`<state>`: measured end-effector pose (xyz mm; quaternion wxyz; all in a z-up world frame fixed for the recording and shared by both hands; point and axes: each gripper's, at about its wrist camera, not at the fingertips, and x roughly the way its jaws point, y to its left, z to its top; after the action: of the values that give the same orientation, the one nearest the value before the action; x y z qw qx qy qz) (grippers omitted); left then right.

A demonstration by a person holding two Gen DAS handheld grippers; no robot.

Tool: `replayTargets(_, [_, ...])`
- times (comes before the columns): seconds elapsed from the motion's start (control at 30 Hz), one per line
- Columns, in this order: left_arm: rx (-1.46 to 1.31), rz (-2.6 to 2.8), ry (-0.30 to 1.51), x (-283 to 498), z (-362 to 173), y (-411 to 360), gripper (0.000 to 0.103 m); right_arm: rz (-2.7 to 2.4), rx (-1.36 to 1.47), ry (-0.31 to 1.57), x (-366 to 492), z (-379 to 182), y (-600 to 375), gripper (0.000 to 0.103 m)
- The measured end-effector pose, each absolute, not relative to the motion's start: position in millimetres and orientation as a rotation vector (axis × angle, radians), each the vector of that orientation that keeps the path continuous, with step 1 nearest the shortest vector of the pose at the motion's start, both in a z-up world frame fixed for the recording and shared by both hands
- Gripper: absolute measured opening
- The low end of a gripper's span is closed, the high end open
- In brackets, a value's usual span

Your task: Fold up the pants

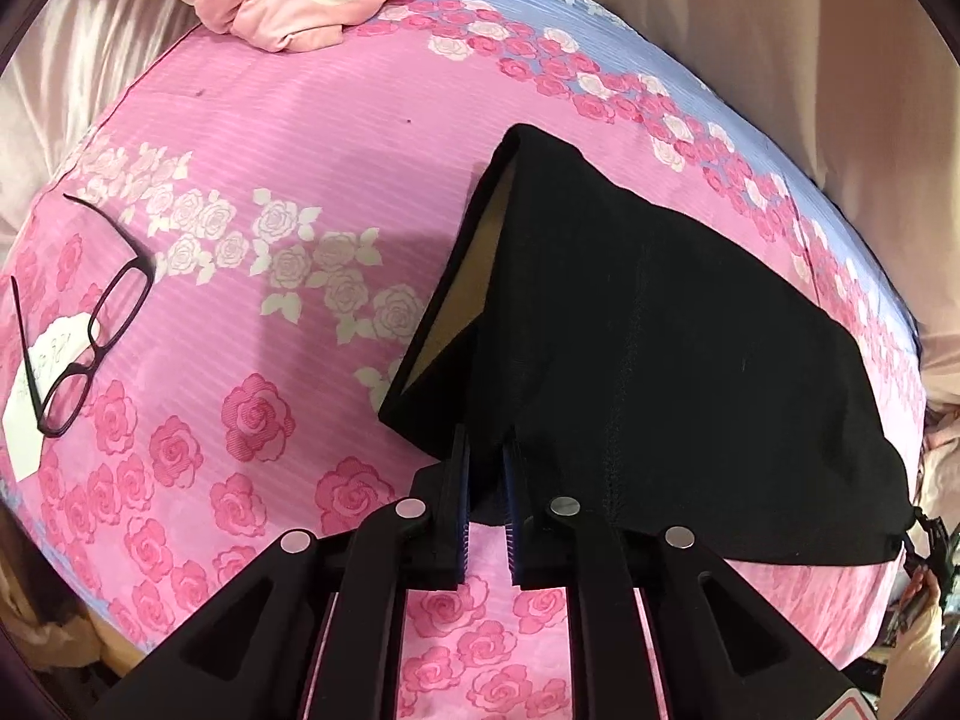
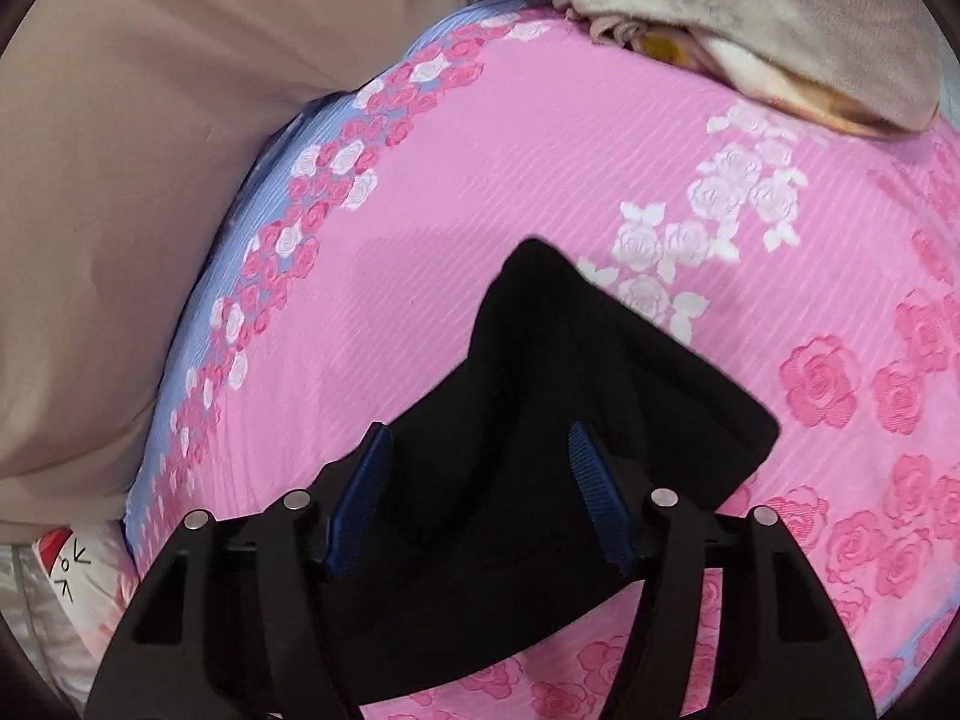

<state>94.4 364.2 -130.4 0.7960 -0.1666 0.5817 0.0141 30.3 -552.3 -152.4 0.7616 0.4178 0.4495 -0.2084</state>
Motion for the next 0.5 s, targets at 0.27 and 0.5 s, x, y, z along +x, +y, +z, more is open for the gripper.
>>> replayTargets(0.27, [-0.337, 0.026, 1.256, 95.8, -134.3, 364.2, 0.011, -0.522, 0.938, 1.049, 38.8, -140.8, -555.6, 0.06])
replayTargets(0.5, [-0.339, 0.058, 1.252, 103.3, -137.5, 363.1, 0.011, -0.378, 0.865, 0.952, 88.5, -110.6, -542.4, 0.004])
